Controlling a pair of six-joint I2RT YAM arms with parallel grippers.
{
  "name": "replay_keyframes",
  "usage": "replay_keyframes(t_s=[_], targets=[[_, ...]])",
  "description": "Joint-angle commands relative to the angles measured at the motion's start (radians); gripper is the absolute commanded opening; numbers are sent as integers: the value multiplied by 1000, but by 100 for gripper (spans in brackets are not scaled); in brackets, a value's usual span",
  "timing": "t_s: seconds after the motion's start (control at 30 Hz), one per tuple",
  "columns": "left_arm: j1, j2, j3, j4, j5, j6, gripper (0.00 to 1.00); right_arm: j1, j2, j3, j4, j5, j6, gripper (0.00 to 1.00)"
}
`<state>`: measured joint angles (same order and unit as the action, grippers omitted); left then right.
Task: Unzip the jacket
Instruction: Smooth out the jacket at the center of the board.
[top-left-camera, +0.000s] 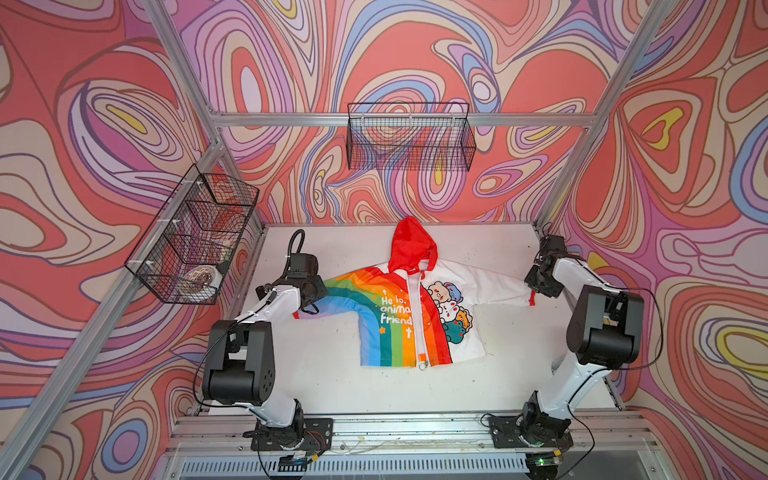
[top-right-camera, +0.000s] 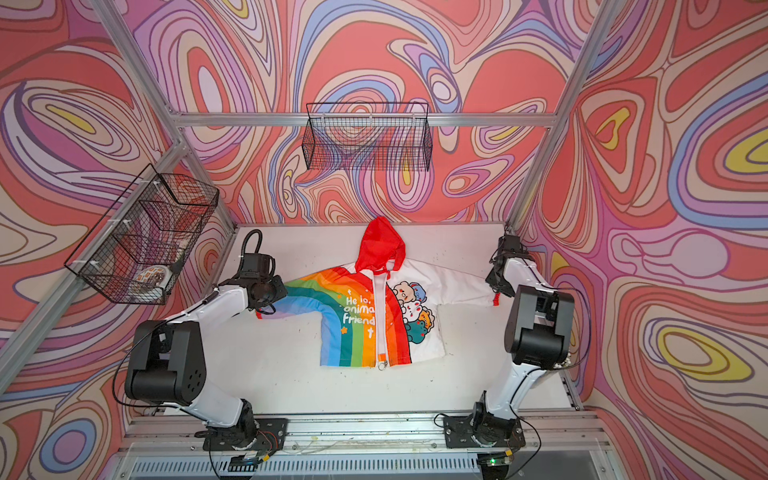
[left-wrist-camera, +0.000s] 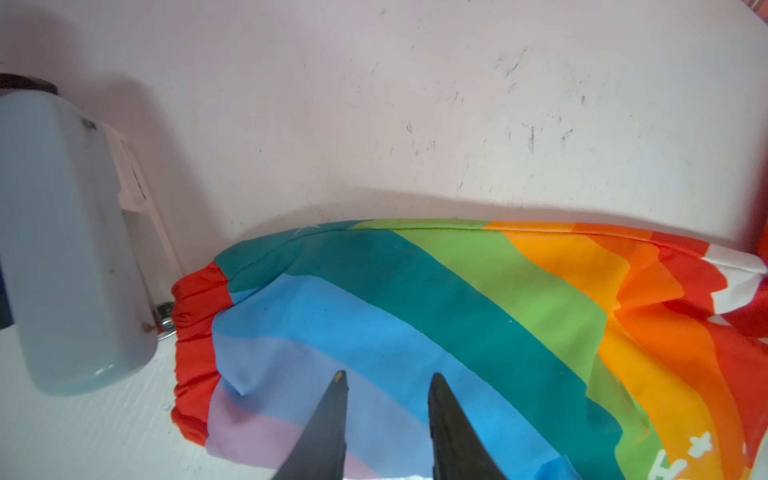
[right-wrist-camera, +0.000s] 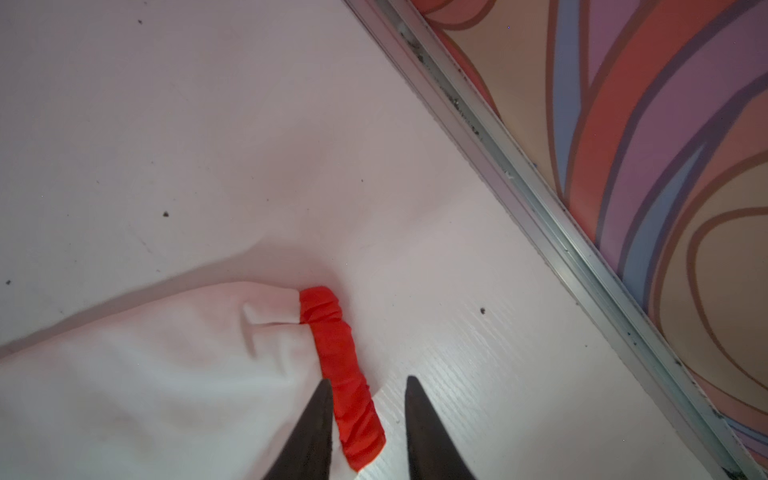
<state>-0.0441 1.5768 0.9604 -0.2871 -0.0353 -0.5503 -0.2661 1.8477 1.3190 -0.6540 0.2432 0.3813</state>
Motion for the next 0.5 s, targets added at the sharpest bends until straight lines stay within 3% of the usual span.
replay_keyframes(t_s=[0.0, 0.23, 0.47], targets=[[7, -23, 0, -10, -34, -14, 38, -25, 37, 16, 3, -73, -8, 35], [10, -26, 20, -69, -73, -17, 47, -51, 91, 21, 24, -200, -11, 38], [43, -39, 9, -118, -108, -38, 63, -61, 144, 22, 6, -195, -10, 38]])
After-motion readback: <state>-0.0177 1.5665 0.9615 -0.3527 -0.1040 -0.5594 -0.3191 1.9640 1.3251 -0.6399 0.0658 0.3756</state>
